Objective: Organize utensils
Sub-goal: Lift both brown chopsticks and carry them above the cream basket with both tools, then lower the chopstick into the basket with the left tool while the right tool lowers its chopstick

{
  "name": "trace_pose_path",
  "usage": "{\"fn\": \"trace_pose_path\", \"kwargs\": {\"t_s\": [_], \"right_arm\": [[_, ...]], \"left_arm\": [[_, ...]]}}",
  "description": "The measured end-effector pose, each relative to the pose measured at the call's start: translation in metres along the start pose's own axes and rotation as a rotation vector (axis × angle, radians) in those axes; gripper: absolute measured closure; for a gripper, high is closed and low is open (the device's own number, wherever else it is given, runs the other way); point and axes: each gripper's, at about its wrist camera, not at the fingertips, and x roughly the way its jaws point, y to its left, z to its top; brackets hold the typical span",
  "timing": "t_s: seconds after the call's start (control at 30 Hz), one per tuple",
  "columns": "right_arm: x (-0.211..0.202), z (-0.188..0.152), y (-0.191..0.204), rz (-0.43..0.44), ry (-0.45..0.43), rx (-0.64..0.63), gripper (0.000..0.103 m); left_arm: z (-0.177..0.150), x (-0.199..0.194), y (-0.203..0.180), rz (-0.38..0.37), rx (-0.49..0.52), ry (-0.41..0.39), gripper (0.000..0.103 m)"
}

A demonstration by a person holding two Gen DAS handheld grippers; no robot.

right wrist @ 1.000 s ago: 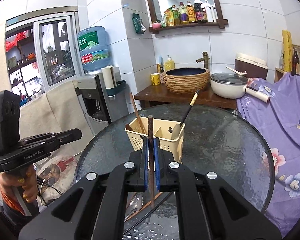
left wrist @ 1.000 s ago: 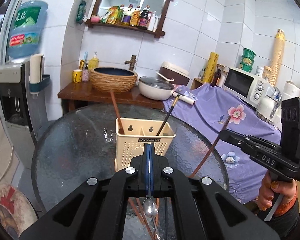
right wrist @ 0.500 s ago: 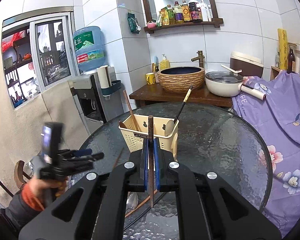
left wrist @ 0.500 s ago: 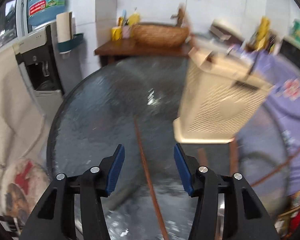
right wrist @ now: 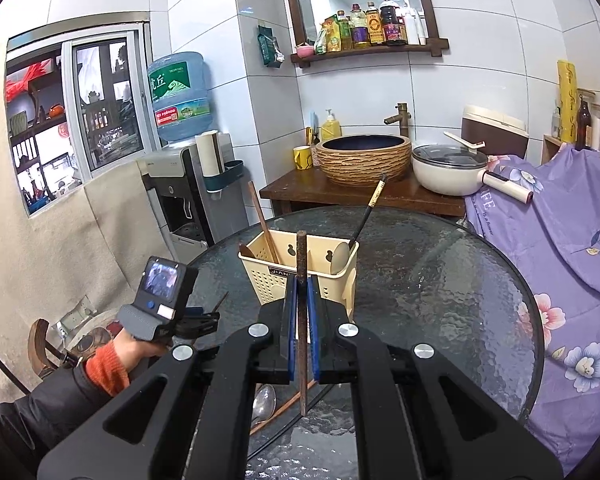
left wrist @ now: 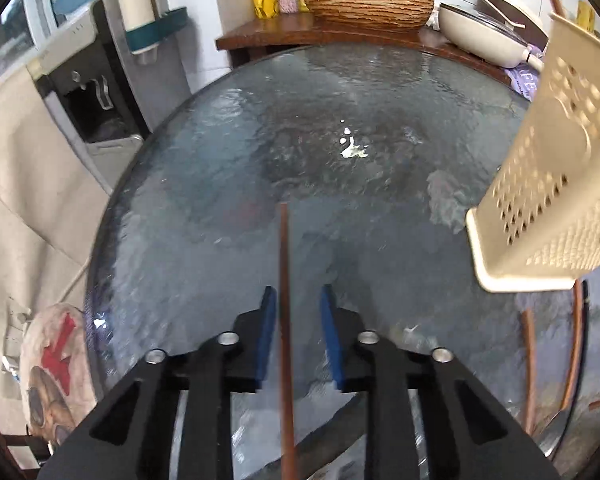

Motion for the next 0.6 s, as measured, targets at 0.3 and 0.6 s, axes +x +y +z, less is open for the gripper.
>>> {"fn": "trace_pose_path", "kwargs": {"t_s": [0.3, 0.6], "right_arm": [[0.000, 0.001, 0.002, -0.001, 0.008, 0.003, 0.097], [-0.001, 0.001, 0.003, -0.008, 0.000, 0.007, 0.097]], "left_arm": [[0.036, 0.018, -0.011, -0.018, 0.016, 0.040, 0.093], [0.025, 0.009, -0.016, -0.033, -0.009, 0.004, 0.098]]}}
